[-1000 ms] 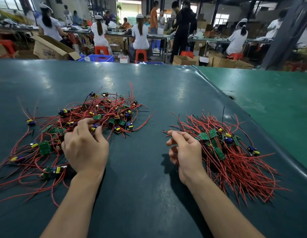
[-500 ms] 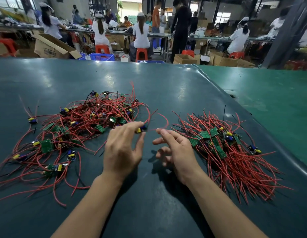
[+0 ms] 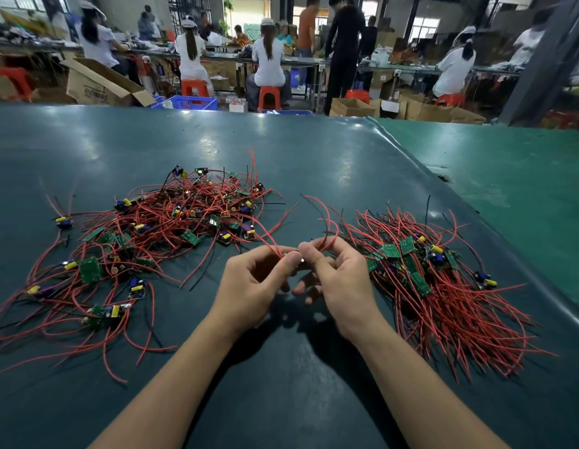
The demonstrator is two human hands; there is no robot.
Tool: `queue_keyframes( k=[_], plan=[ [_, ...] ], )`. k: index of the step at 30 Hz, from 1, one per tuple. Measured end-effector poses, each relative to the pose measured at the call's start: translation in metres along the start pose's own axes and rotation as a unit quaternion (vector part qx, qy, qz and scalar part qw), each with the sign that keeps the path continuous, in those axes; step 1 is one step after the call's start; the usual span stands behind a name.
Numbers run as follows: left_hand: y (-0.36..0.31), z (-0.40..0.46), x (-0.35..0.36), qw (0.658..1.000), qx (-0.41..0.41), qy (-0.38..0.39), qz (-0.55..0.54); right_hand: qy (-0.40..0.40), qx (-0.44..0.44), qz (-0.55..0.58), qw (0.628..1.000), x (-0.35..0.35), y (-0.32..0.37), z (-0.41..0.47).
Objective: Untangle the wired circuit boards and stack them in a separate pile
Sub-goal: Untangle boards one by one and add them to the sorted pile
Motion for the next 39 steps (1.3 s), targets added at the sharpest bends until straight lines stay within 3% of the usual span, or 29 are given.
queue_keyframes(
  k=[6,9,12,15,20,33,39],
  plan=[
    [-0.002,0.0,0.001,1.0,0.0,-0.017,-0.025,-0.017,-0.027,-0.031,0.999,-0.003,0.001,0.001],
    [0.003,0.004,-0.001,0.997,-0.038,-0.05,-0.048,-0.031,-0.037,-0.062,0.997,-0.005,0.0,0.001],
    [0.006,0.004,-0.001,0.993,-0.086,-0.028,-0.082,-0.042,-0.055,-0.075,0.995,-0.006,0.002,0.003],
    [0.007,0.003,0.0,0.993,-0.1,-0.008,-0.06,-0.051,-0.047,-0.069,0.995,-0.008,0.003,0.005],
    [0.013,0.007,-0.002,0.983,-0.153,-0.061,-0.086,-0.083,0.006,-0.026,0.996,-0.01,-0.002,0.009],
    [0.014,0.008,-0.003,0.968,-0.199,-0.045,-0.145,-0.071,0.026,0.004,0.997,-0.01,-0.001,0.009],
    [0.015,0.007,-0.003,0.976,-0.178,-0.009,-0.123,-0.008,0.033,-0.039,0.999,-0.002,-0.005,0.002]
  ],
)
Point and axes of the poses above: each hand's wrist, its own z-axis towards the middle knuckle, its own x-axis out of the palm, y = z × x, the point moved 4 cm from there along z, towards the middle knuckle, and after that the axes turned 14 degrees about -y, right-handed, at the moved point
